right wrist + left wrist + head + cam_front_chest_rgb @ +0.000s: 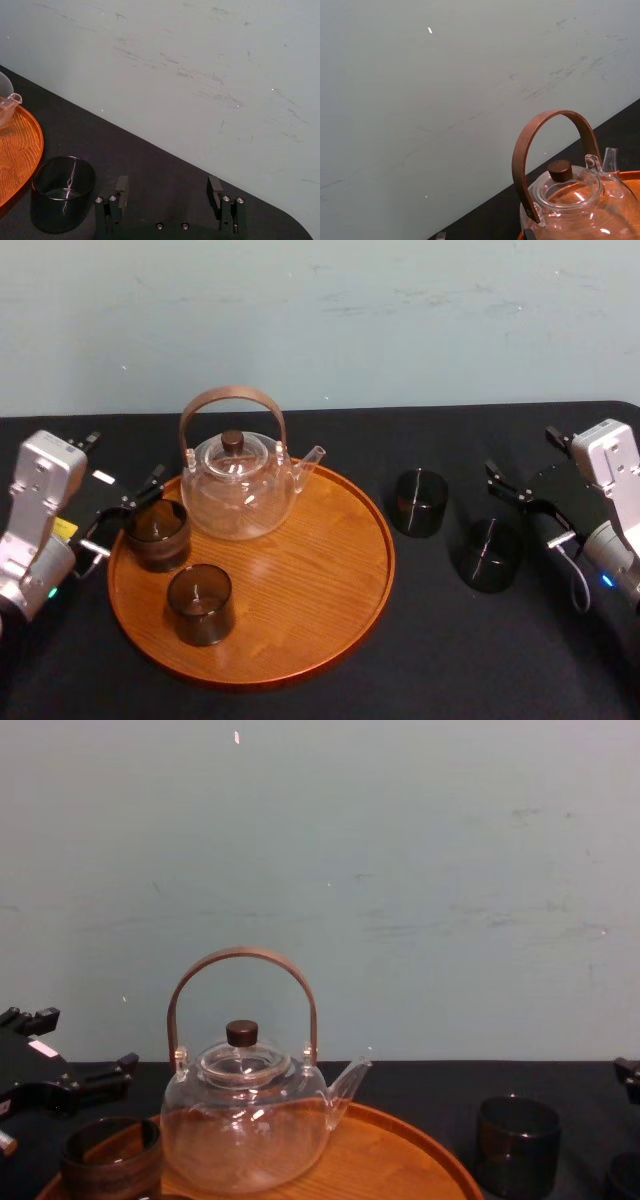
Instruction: Pick up the glass from the table and place it on the tray.
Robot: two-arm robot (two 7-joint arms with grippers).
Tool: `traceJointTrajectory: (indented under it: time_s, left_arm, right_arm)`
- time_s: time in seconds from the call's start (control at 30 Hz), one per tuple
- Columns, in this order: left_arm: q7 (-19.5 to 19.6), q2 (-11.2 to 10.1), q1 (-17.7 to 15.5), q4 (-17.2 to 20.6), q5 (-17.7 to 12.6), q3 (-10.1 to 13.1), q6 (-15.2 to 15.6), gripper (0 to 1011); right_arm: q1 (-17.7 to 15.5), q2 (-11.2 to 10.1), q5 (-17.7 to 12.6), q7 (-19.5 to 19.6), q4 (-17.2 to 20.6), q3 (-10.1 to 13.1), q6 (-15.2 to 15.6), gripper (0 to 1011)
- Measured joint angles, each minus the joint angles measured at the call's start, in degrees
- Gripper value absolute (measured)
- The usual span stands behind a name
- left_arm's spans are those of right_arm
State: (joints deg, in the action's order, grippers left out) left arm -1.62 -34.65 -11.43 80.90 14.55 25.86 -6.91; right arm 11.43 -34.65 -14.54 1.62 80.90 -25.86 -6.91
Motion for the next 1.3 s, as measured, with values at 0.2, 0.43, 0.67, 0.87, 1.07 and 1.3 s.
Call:
traceJointTrajectory:
  time_s: [0.2, 0.43, 0.67, 0.87, 1.07, 1.3]
  left_arm:
    - [0.00, 0.00, 0.00, 0.00, 0.00, 0.00, 0.00, 1001]
    - [0.00, 0.00, 0.00, 0.00, 0.00, 0.00, 0.00, 1001]
    - [0.00, 0.00, 0.00, 0.00, 0.00, 0.00, 0.00, 1001]
    - [0.00, 0.00, 0.00, 0.00, 0.00, 0.00, 0.00, 1001]
    - [0.00, 0.00, 0.00, 0.00, 0.00, 0.00, 0.00, 1001]
    - [0.00, 0.00, 0.00, 0.00, 0.00, 0.00, 0.00, 1001]
  right_arm:
    - [0.00, 0.00, 0.00, 0.00, 0.00, 0.00, 0.00, 1002]
    - [0.00, 0.00, 0.00, 0.00, 0.00, 0.00, 0.00, 1002]
    - [0.00, 0.00, 0.00, 0.00, 0.00, 0.00, 0.00, 1002]
    - [0.00, 0.00, 0.00, 0.00, 0.00, 0.00, 0.00, 1002]
    - [0.00, 0.00, 0.00, 0.00, 0.00, 0.00, 0.00, 1003]
    - [0.00, 0.00, 0.00, 0.00, 0.00, 0.00, 0.00, 1002]
